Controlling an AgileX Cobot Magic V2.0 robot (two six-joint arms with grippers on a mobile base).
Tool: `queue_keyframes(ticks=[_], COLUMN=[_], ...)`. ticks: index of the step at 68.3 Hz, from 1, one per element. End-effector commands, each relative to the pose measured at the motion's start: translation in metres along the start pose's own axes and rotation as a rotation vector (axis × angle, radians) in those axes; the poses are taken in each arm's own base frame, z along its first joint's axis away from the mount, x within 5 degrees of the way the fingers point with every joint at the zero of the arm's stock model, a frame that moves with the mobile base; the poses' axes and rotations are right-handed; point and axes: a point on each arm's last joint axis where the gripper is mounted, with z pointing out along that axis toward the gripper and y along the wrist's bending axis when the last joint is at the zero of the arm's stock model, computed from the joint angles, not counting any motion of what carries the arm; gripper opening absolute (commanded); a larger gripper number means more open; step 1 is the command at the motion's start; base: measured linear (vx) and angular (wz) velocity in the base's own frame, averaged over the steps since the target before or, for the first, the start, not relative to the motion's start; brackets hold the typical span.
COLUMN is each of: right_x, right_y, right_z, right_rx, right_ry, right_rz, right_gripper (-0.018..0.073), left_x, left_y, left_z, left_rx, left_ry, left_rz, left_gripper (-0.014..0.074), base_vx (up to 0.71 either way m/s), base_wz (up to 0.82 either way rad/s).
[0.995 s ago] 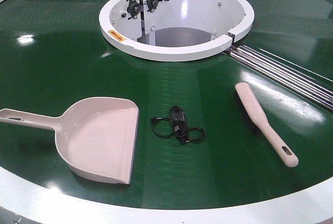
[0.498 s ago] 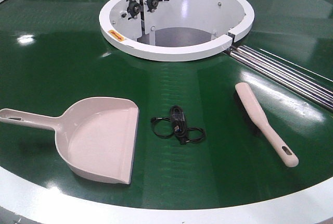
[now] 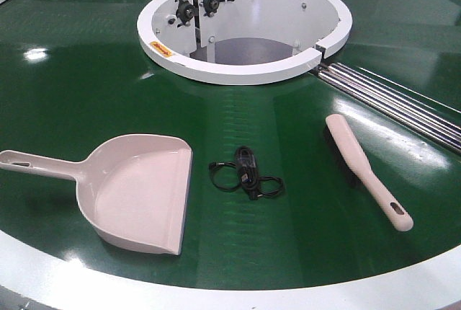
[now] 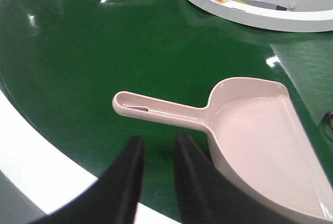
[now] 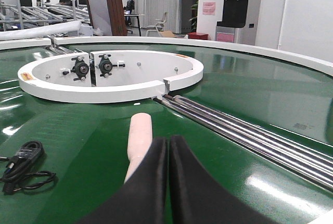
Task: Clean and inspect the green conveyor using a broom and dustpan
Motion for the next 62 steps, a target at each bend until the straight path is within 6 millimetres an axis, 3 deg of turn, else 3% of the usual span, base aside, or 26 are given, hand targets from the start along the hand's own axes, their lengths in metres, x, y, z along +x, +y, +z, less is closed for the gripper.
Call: queue_keyframes(ticks=[1, 8, 14, 30, 37, 45, 62], right_x=[-0.006, -0.006, -0.006, -0.006, -0.006, -0.006, -0.006], right_y=[0.0, 0.0, 0.0, 0.0, 0.0, 0.0, 0.0], right_z=[-0.001, -0.001, -0.001, -0.001, -0.001, -0.001, -0.001], right_rx=[0.005, 0.005, 0.005, 0.005, 0.005, 0.005, 0.005], right_ry=[-0.078, -0.078, -0.078, -0.078, -0.078, -0.078, -0.078], right_rz=[-0.016, -0.016, -0.016, -0.016, -0.016, -0.016, -0.016], right_gripper=[-0.0008, -0.0008, -0.0008, -0.0008, -0.0008, -0.0008, -0.0008], left_x=[-0.018, -0.018, -0.018, -0.022, -0.041, -0.075, -0.138], left_y=[0.0, 0.0, 0.0, -0.002, -0.002, -0.001, -0.005], left_z=[-0.004, -0.004, -0.004, -0.006, -0.005, 0.001, 0.042], left_rx=[0.002, 0.002, 0.002, 0.027, 0.022, 0.024, 0.108], left_ry=[-0.108, -0.108, -0.11, -0.094, -0.027, 0.04, 0.26], left_rz=[0.0, 0.0, 0.0, -0.053, 0.013, 0.09, 0.398], left_gripper=[0.0318, 0.0488, 0.0568, 0.0582, 0.0576, 0.0576, 0.0576], base_vx=[0.0, 0.0, 0.0, 0.0, 0.0, 0.0, 0.0], base_wz=[0.0, 0.0, 0.0, 0.0, 0.0, 0.0, 0.0])
